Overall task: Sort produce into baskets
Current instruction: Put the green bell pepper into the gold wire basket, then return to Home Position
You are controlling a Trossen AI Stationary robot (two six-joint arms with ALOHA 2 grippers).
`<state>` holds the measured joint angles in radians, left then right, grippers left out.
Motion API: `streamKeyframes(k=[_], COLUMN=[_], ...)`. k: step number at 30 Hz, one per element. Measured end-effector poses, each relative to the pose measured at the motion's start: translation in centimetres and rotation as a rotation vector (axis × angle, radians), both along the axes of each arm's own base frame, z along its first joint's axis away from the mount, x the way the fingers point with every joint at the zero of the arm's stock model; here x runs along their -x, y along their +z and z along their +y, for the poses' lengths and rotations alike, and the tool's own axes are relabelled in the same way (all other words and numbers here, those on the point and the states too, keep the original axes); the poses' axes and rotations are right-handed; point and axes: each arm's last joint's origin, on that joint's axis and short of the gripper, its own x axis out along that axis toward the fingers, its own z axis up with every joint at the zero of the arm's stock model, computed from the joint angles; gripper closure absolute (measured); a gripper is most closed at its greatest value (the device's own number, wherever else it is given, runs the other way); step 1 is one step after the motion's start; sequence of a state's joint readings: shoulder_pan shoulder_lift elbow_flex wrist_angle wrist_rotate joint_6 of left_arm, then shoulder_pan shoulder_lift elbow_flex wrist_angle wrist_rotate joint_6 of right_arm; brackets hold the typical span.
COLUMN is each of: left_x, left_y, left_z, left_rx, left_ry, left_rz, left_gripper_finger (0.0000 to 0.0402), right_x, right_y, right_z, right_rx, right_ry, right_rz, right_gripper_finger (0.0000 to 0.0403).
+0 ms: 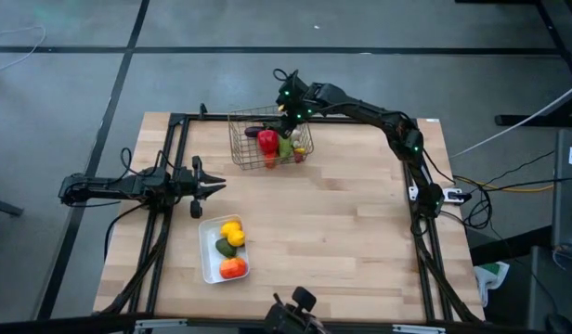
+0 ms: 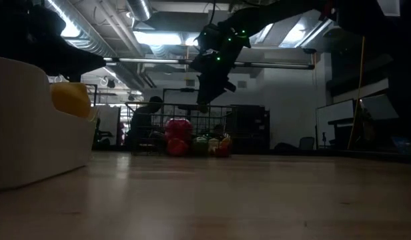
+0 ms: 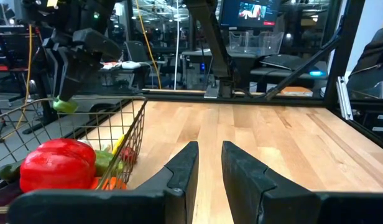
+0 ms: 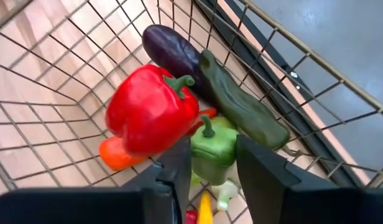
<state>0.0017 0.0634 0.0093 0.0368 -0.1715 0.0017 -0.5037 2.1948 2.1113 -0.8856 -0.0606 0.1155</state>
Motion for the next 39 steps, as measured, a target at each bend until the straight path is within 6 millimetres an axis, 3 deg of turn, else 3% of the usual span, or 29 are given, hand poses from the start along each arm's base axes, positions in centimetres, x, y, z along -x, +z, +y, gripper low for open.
streamKeyframes(k=[4,14,20,26,33,39], left_x=[0.0,0.0,0.0,0.0,0.0,0.0], left_y=[0.0,0.0,0.0,0.0,0.0,0.0], left_z=[0.0,0.0,0.0,0.0,0.0,0.0], left_rx=[0.0,0.001,0.003,0.003,0.003,0.002], left_ry=[0.0,0.0,0.0,0.0,0.0,0.0], left_rz=[0.0,0.0,0.0,-0.001,-0.001,-0.001], left_gripper_finger=[0.0334,0.0334,0.0334,0.0334,0.0334,0.0334], right_x=[0.0,0.0,0.3,1.9,4.6,6.0], right_y=[0.0,0.0,0.5,5.4,11.0,13.1], right_z=[0.0,-0.1,0.0,1.6,5.7,9.3], right_rx=[0.033,0.046,0.059,0.157,0.26,0.254], right_ry=[0.023,0.016,0.049,0.151,0.304,0.441], right_rz=[0.016,0.023,0.021,-0.064,-0.104,-0.117], right_gripper_finger=[0.0268,0.0188,0.0178,0.0185,0.0187,0.0187])
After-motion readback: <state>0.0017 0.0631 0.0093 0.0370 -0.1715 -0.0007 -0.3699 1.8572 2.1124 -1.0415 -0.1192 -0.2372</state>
